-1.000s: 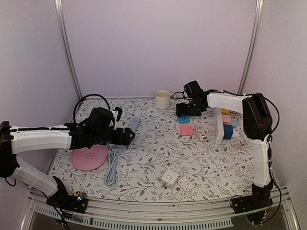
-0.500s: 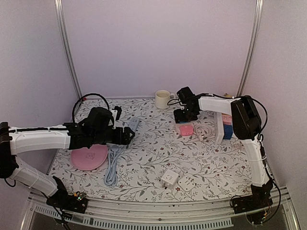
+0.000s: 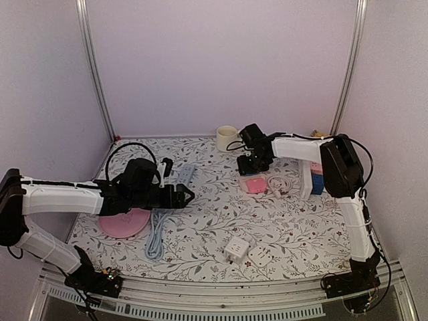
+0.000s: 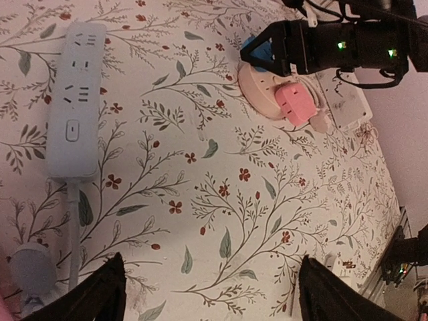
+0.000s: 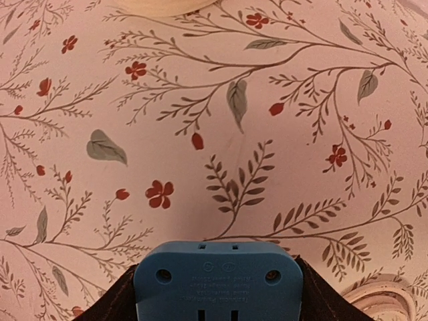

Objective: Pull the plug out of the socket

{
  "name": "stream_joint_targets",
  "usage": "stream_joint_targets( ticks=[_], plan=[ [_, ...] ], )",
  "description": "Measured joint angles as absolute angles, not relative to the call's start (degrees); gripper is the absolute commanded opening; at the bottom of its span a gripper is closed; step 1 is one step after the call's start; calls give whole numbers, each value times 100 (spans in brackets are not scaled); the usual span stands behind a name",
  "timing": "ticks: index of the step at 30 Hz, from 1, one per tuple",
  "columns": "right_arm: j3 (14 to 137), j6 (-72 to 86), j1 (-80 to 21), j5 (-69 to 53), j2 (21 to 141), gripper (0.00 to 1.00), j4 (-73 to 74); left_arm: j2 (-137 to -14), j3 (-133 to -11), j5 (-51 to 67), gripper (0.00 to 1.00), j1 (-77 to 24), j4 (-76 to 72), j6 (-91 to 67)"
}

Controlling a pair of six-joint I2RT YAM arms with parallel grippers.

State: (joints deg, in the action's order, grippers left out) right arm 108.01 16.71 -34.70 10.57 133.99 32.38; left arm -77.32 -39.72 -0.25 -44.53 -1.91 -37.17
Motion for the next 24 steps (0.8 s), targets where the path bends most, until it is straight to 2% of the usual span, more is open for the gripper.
stream_joint_targets(
  ticks=[14,24],
  plan=[
    [9673,2506,-4762,467,12333,43,2423,-8519,-3448,886,84,-4386,-1695,-5109],
    [9590,2936,-5260,390,12241,43,1772,-8709,-3367,1048,75,-4379,-2386,-5566]
  ],
)
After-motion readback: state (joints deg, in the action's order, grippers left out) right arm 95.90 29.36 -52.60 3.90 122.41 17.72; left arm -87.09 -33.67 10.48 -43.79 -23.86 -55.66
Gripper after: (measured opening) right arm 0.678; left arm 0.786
